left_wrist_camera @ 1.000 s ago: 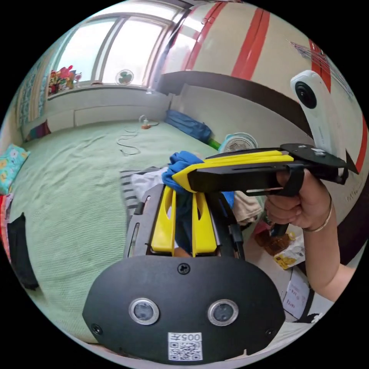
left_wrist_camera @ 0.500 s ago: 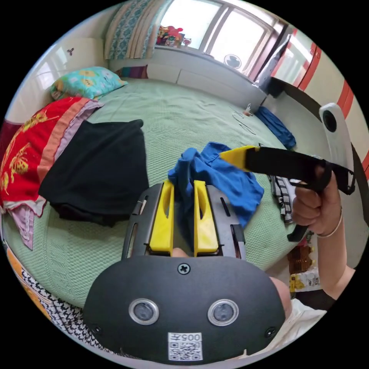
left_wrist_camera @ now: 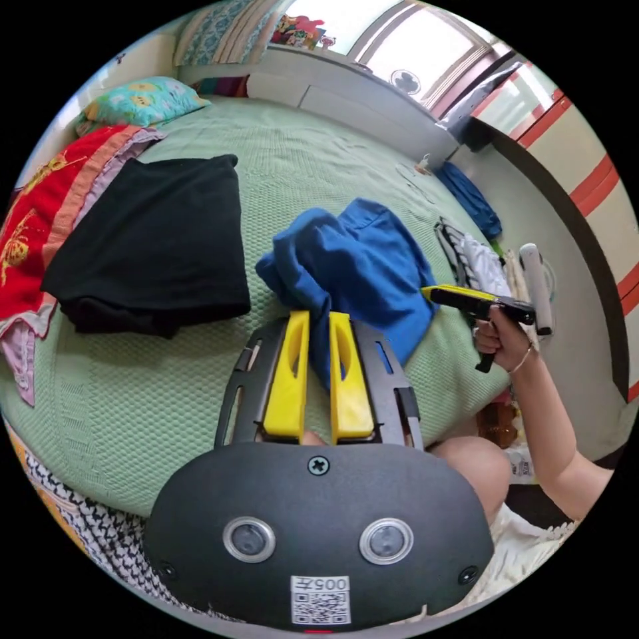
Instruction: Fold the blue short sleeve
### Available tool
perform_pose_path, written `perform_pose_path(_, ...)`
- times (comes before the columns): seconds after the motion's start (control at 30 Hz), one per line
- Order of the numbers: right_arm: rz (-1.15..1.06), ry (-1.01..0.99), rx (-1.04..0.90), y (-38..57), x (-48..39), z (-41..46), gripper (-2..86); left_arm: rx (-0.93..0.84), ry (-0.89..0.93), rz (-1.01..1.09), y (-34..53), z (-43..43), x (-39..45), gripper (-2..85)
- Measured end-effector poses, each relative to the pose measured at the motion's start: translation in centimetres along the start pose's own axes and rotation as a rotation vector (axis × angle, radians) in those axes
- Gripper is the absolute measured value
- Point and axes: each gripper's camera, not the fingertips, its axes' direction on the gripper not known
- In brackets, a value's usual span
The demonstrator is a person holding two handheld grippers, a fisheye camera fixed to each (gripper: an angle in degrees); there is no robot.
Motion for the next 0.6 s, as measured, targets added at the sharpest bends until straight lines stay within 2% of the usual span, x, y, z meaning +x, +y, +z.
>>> perform_pose_path(0.07,-0.005,-0.018,0.026,-1.3,-0.7,-0.4,2.6,-0.004,0.032,-0.029,0.9,0.5,0.0,4.5)
perform_pose_path(0.2,0.011,0.074,0.071,-5.4,-0.8,-1.3,0.8,-0.093,0.247,-0.042,3.5,2.5,1.7,4.2)
perform_pose_path(0.3,0.002,0.073,0.065,-8.8,-0.6,-0.9,1.2,-0.005,0.355,-0.023,5.2,1.2,3.6,3.6)
perform_pose_path(0.37,-0.021,0.124,0.074,-10.0,-1.1,-0.8,2.7,0.093,0.321,0.013,5.7,-0.7,4.2,1.1)
perform_pose_path(0.43,0.027,0.213,0.088,-10.5,-1.6,-1.8,5.3,0.210,0.209,0.081,5.9,-3.1,4.7,0.1)
perform_pose_path(0.5,0.031,0.148,0.127,-9.9,-2.3,-2.9,6.8,0.298,0.072,0.133,5.7,-5.0,4.9,-0.2)
perform_pose_path(0.6,-0.027,0.036,0.200,-8.7,-5.3,-4.0,8.6,0.232,0.046,0.119,4.5,-3.8,3.8,-0.3)
